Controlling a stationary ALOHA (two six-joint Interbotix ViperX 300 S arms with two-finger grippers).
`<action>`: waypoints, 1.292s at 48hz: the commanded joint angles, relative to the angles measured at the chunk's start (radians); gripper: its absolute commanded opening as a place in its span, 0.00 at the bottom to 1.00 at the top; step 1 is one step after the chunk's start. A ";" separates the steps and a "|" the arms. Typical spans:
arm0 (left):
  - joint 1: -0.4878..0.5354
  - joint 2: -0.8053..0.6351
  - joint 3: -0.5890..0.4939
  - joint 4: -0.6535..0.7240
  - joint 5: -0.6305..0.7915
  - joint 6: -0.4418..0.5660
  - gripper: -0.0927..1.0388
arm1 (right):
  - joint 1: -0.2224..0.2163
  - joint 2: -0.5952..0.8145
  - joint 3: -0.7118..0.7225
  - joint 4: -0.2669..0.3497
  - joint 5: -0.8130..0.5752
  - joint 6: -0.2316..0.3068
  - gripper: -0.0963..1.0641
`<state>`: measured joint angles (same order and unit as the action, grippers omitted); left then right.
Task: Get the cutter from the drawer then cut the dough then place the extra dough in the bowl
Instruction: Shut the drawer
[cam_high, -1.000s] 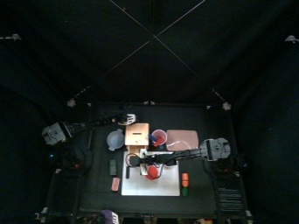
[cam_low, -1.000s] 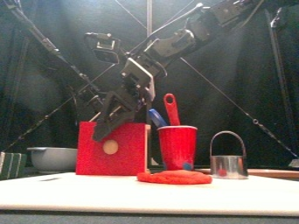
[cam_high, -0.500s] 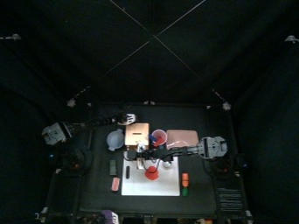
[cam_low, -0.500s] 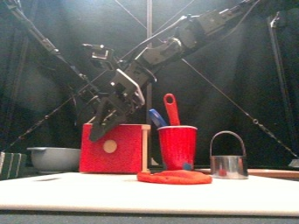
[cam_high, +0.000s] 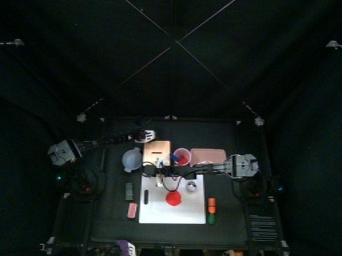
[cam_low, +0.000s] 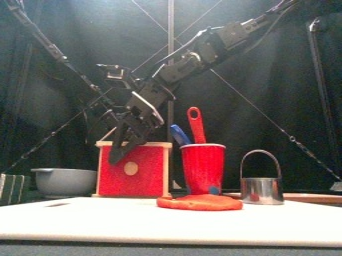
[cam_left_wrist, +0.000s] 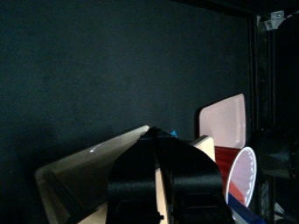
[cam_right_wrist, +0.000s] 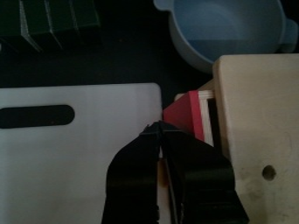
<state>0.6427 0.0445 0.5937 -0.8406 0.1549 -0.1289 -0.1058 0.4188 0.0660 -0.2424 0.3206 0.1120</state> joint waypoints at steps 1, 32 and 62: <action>-0.002 -0.012 -0.006 0.000 -0.002 -0.002 0.34 | -0.014 -0.017 -0.032 -0.008 -0.002 0.002 0.42; 0.005 -0.060 0.017 0.025 -0.083 0.005 0.34 | 0.072 -0.051 -0.095 -0.011 -0.003 0.000 0.42; -0.023 -0.379 0.193 0.310 -0.150 0.011 0.34 | 0.195 -0.423 0.262 0.127 -0.144 0.002 0.42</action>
<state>0.6443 -0.2638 0.7777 -0.5706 0.0138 -0.1212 0.0813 0.0936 0.2638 -0.1411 0.2378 0.1150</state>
